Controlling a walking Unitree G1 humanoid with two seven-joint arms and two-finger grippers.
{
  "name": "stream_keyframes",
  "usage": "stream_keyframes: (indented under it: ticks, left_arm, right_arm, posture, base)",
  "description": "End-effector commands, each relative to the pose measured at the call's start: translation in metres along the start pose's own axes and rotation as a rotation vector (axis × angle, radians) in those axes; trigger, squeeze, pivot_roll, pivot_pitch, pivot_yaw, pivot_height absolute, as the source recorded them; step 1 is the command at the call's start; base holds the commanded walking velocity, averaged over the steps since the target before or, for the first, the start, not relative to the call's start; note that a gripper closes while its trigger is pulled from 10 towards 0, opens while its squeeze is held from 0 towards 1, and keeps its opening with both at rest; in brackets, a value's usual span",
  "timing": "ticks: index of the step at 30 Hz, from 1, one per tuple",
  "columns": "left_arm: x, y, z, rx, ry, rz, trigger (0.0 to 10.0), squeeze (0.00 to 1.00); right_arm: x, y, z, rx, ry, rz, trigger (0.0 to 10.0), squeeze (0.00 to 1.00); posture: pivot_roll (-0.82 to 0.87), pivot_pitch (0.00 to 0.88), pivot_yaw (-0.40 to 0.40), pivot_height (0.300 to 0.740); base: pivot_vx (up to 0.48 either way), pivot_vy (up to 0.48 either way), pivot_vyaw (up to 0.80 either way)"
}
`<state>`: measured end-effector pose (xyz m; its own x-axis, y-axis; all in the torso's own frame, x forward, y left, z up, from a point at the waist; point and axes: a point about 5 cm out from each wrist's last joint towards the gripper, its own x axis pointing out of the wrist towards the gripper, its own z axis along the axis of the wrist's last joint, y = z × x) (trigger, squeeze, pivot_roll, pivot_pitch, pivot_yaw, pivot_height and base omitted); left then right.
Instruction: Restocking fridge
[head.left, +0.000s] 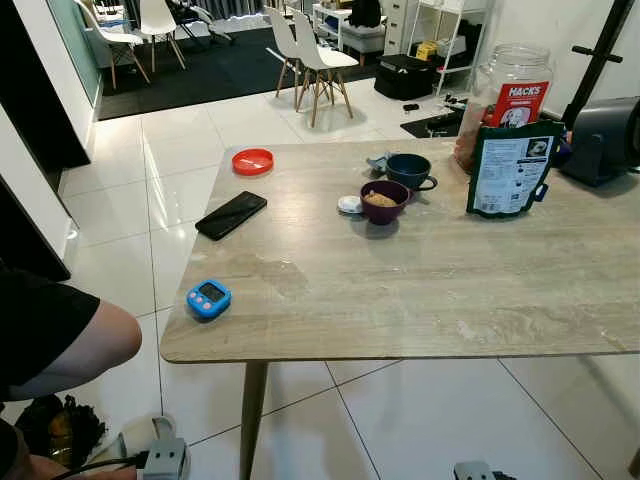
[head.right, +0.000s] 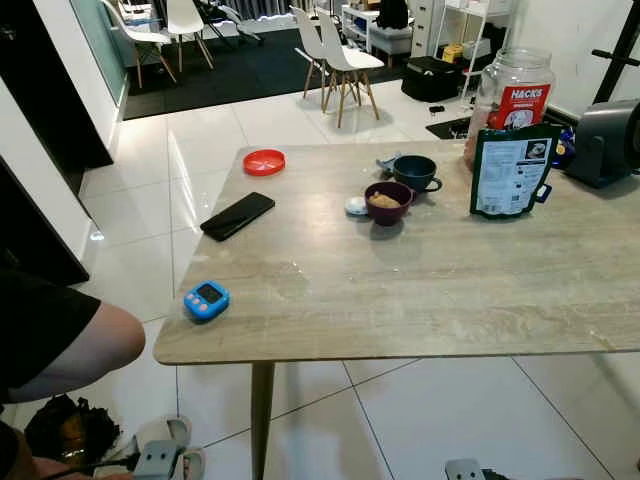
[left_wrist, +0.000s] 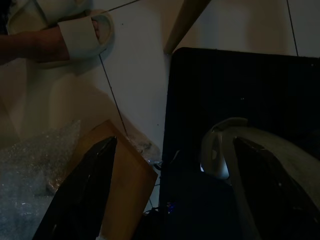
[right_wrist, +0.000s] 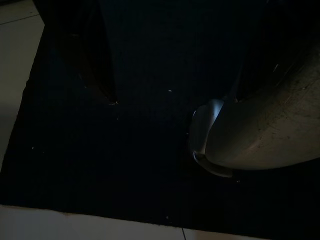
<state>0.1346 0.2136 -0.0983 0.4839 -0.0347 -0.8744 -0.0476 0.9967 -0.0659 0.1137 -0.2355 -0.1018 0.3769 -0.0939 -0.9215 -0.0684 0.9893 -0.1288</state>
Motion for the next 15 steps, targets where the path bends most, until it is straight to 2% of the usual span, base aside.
stream_keyframes:
  ticks: [1,13,15]
  left_arm:
    - [-0.0005,-0.0018,-0.0067,-0.005,0.026,-0.005,10.0,0.0]
    - [-0.0004,-0.0023,-0.0073,-0.005,0.031,-0.005,10.0,0.0]
    - [-0.0003,-0.0029,-0.0073,-0.004,0.031,-0.006,10.0,0.0]
  right_arm:
    - [0.0002,0.0053,-0.0041,0.013,0.017,0.018,10.0,0.0]
    - [0.0002,0.006,-0.0025,0.009,0.0,0.03,10.0,0.0]
    - [0.0003,0.007,-0.0023,-0.021,0.008,0.05,10.0,0.0]
  posture:
    - [0.02,0.0,0.044,0.739]
    - [0.02,0.0,0.044,0.739]
    - [0.02,0.0,0.044,0.739]
  base:
    - [0.0,0.0,0.0]
    - [0.0,0.0,0.0]
    - [0.0,0.0,0.79]
